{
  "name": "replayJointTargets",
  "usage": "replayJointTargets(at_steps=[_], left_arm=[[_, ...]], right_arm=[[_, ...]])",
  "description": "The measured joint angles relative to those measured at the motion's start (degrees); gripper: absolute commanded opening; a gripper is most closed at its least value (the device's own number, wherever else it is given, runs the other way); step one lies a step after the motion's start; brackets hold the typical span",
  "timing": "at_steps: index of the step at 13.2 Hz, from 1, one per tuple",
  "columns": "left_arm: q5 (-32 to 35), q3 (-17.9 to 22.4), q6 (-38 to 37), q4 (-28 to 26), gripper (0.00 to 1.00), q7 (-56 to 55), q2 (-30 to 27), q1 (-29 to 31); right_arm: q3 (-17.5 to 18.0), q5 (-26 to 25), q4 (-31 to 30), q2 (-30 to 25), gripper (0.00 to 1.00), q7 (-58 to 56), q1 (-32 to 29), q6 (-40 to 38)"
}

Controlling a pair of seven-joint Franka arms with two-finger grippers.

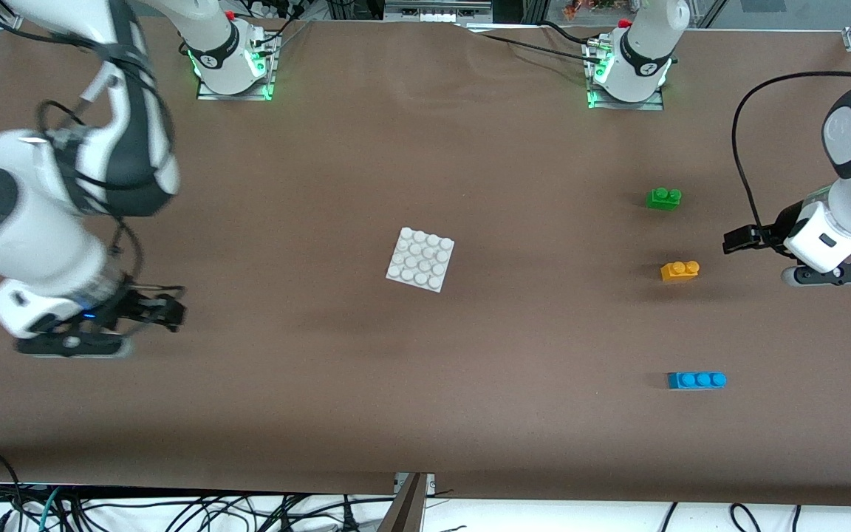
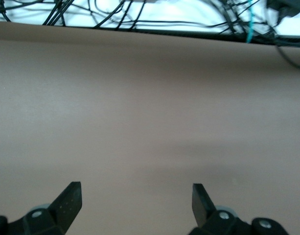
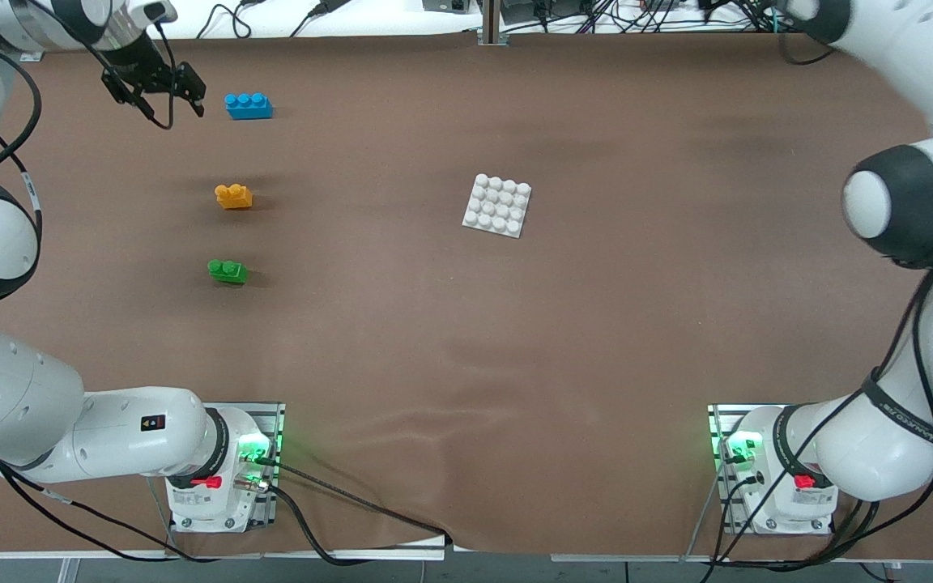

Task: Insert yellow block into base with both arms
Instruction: 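Grasp the yellow brick with the left gripper and lift it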

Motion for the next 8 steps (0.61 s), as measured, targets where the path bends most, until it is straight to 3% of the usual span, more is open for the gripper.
replayJointTargets(at_steps=[4,8], left_arm=[[0.0,0.0,9.3,-6.6,1.0,-0.6,1.4,0.3],[0.0,0.0,18.6,-9.2,1.0,-1.3,5.9,0.3]], right_arm=[[1.4,0.0,-2.7,-10.3,1.0,-5.0,-7.3,-3.2],[2.3,-0.2,-10.5,-18.3,1.0,-5.7,-11.0,-4.5]])
